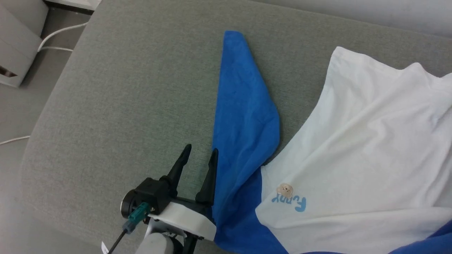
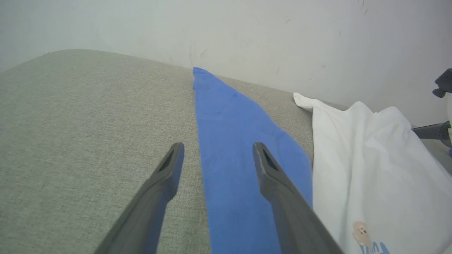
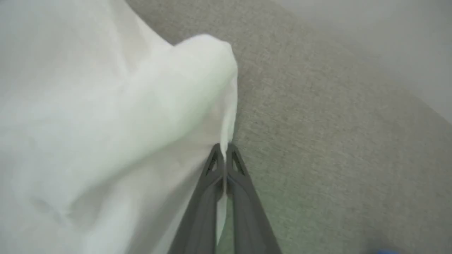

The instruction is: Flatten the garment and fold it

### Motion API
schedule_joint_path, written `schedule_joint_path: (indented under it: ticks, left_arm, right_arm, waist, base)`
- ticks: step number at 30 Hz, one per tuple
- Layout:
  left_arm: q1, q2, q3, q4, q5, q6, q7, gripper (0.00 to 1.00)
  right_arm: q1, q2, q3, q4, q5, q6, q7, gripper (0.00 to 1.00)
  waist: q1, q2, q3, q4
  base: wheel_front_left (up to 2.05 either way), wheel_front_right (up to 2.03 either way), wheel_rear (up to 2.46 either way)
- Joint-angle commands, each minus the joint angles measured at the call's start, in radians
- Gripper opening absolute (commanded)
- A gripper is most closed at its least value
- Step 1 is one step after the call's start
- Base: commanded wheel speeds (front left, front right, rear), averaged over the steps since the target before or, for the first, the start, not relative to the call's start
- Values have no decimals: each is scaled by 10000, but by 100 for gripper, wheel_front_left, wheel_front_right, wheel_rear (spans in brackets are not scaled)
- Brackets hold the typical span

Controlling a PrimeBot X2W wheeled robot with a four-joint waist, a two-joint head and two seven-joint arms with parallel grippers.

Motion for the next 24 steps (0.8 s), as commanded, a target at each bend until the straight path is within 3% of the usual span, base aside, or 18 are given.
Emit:
schedule_joint_path:
  ticks: [1, 9, 19, 20, 21, 24]
  left_arm:
    - [-188, -46, -35, 25, -20, 10, -74, 100]
    - [-350, -60, -175, -39, -68, -16, -110, 100]
    - [-565, -93, -436, 44, -217, -58, -148, 100]
    - [-579, -97, -456, 64, -231, -50, -154, 100]
    - [-587, -100, -470, 81, -246, -36, -161, 100]
    - [-583, -107, -460, 134, -280, 32, -179, 100]
  right_arm:
    - [-143, -224, -150, 304, -292, -30, -215, 0]
    - [-1415, -403, -1564, 1211, -2147, -30, -1840, 0]
    - [-2356, -535, -2299, 1936, -3961, -30, -3498, 0]
    - [-2361, -472, -2285, 2090, -4062, -30, -3598, 60]
    - [-2354, -429, -2253, 2240, -4169, -30, -3670, 100]
    - [-2376, -222, -2270, 2563, -4325, -30, -4052, 100]
  waist:
    - [-1, 0, -32, -115]
    - [-1, 0, 175, -170]
    - [-1, 0, 651, 225]
    - [-1, 0, 666, 247]
    - [-1, 0, 673, 253]
    - [-1, 0, 614, 165]
  base:
    - [0, 0, 0]
    - [0, 0, 0]
    - [0, 0, 0]
    - [0, 0, 0]
    - [0, 0, 0]
    - [0, 0, 0]
